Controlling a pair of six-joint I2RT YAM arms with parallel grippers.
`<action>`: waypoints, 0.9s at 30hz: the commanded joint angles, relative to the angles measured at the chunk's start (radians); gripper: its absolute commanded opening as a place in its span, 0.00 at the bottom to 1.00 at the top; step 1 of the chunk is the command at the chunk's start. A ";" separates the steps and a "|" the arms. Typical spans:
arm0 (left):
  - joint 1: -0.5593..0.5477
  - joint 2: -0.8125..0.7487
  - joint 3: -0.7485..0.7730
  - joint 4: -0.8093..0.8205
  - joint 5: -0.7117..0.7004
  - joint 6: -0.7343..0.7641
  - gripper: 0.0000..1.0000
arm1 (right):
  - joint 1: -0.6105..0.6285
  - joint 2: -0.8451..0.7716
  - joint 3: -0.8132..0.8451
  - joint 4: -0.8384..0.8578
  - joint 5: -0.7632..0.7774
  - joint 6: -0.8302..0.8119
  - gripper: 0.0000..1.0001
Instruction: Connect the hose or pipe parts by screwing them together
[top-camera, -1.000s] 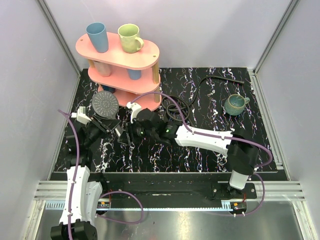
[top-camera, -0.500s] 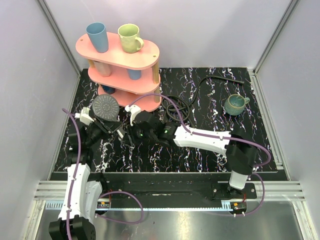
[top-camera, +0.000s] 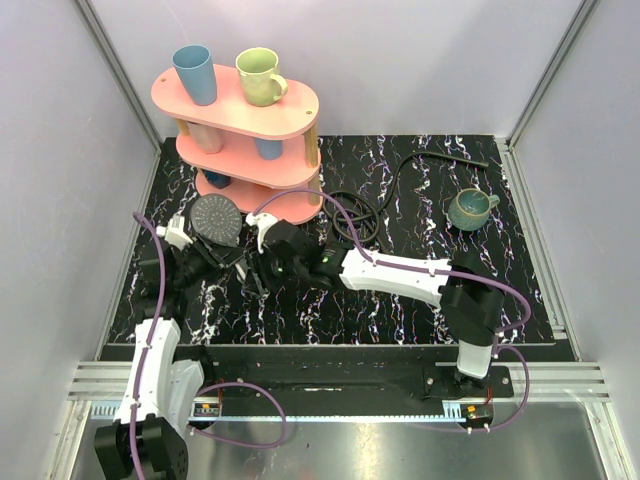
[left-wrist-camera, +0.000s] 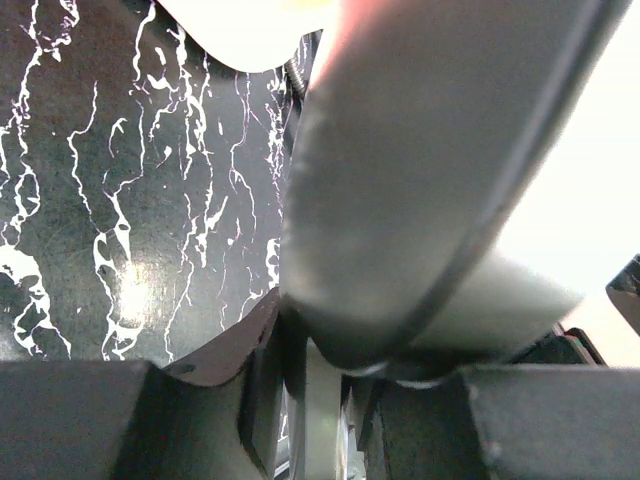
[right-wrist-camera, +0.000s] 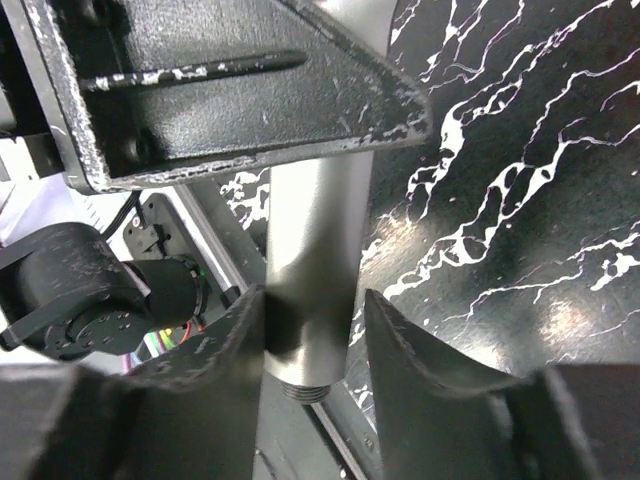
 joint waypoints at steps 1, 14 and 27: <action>-0.001 0.019 0.049 0.008 -0.008 0.031 0.00 | -0.053 -0.008 0.039 -0.045 0.036 -0.033 0.52; 0.004 0.005 0.109 -0.110 -0.089 0.215 0.00 | -0.173 -0.252 -0.289 -0.091 0.163 -0.042 0.75; 0.004 -0.056 0.124 -0.153 -0.066 0.249 0.00 | -0.626 -0.149 -0.195 -0.367 0.245 -0.242 0.69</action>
